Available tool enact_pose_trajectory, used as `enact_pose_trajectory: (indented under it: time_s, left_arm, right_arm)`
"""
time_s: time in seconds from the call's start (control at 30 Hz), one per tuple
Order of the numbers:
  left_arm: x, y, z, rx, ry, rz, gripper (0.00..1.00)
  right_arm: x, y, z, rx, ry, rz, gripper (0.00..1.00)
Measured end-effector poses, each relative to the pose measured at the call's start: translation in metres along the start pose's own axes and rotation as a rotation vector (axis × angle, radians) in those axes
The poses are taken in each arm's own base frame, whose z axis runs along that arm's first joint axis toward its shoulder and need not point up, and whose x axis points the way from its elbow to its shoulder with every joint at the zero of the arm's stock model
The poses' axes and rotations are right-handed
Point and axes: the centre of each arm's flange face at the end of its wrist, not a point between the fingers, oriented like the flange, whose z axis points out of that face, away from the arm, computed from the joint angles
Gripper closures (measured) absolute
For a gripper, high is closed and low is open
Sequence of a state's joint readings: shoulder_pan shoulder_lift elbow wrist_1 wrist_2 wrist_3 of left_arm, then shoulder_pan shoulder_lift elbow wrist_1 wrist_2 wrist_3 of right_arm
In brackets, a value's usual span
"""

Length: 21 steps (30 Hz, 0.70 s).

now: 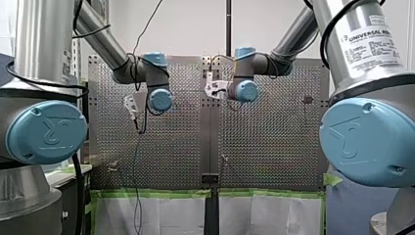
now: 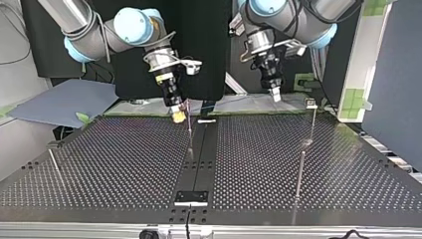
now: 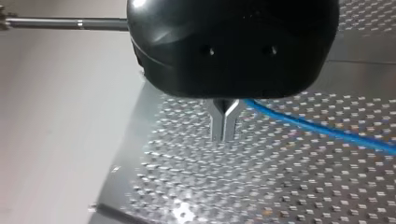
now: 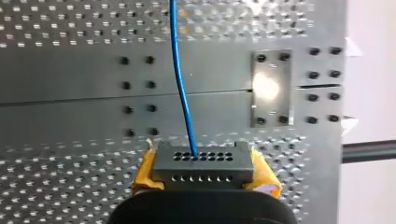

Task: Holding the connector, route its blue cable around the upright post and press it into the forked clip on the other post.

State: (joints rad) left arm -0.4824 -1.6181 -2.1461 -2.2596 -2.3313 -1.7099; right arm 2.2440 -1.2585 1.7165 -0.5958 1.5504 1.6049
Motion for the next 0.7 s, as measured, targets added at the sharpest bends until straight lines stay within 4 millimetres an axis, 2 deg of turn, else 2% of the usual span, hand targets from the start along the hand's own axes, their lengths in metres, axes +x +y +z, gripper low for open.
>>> enact_pose_trajectory:
  time_s: [0.37, 0.47, 0.7]
  left_arm:
    - [-0.065, -0.015, 0.028, -0.017, -0.076, -0.080, 1.00]
    - [-0.086, -0.018, 0.035, -0.021, -0.100, -0.101, 1.00]
    - [-0.136, -0.021, 0.051, -0.025, -0.157, -0.135, 1.00]
  right_arm:
    - [0.080, -0.003, 0.006, 0.018, 0.076, 0.006, 1.00]
    - [0.088, -0.003, 0.008, 0.018, 0.085, 0.006, 1.00]
    - [0.092, -0.002, 0.011, 0.038, 0.096, 0.007, 1.00]
